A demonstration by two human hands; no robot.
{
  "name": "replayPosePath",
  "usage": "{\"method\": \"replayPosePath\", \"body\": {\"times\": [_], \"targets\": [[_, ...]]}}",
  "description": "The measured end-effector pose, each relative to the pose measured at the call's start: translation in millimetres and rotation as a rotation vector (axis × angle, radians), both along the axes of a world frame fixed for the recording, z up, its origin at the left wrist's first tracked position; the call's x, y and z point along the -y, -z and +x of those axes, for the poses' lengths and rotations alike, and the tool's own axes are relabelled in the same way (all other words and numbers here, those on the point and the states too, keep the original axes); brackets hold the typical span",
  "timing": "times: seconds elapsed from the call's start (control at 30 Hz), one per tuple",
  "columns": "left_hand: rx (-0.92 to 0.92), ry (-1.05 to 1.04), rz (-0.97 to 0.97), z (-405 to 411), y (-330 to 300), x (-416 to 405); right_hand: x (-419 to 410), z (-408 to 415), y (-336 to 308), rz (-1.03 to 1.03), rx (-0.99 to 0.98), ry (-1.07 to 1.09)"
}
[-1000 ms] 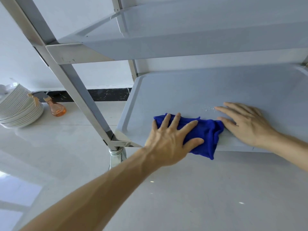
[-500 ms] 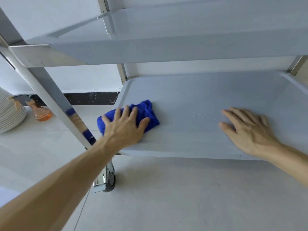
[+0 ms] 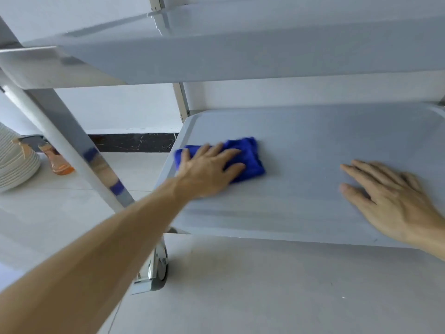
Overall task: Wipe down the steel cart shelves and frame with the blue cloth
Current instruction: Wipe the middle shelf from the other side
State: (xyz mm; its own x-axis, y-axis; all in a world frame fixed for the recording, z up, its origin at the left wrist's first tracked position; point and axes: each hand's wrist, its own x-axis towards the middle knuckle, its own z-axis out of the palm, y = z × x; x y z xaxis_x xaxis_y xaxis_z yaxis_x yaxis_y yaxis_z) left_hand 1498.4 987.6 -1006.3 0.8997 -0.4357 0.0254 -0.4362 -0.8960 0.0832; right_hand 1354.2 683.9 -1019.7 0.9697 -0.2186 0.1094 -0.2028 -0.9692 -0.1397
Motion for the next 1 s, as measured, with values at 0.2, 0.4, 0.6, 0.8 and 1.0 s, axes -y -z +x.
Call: {"method": "replayPosePath", "body": {"times": [0.2,0.4,0.6,0.8,1.0], "targets": [[-0.087,-0.429,-0.036,57.3,7.0,-33.4,-3.9,2.4,5.7,-0.057,0.058,-0.016],[0.037,-0.09,-0.023,37.9,10.6,69.7,-1.4,3.6,6.4,-0.054,0.036,-0.001],[-0.011,0.281,-0.046,-8.4,16.9,128.7,3.3,3.0,6.5,-0.035,-0.004,0.006],[-0.023,0.101,-0.069,53.8,11.3,67.5,2.6,1.4,8.5,-0.082,0.05,-0.038],[0.02,-0.307,-0.022,124.0,14.6,5.4,-0.3,1.4,9.6,-0.14,0.065,-0.07]]}}
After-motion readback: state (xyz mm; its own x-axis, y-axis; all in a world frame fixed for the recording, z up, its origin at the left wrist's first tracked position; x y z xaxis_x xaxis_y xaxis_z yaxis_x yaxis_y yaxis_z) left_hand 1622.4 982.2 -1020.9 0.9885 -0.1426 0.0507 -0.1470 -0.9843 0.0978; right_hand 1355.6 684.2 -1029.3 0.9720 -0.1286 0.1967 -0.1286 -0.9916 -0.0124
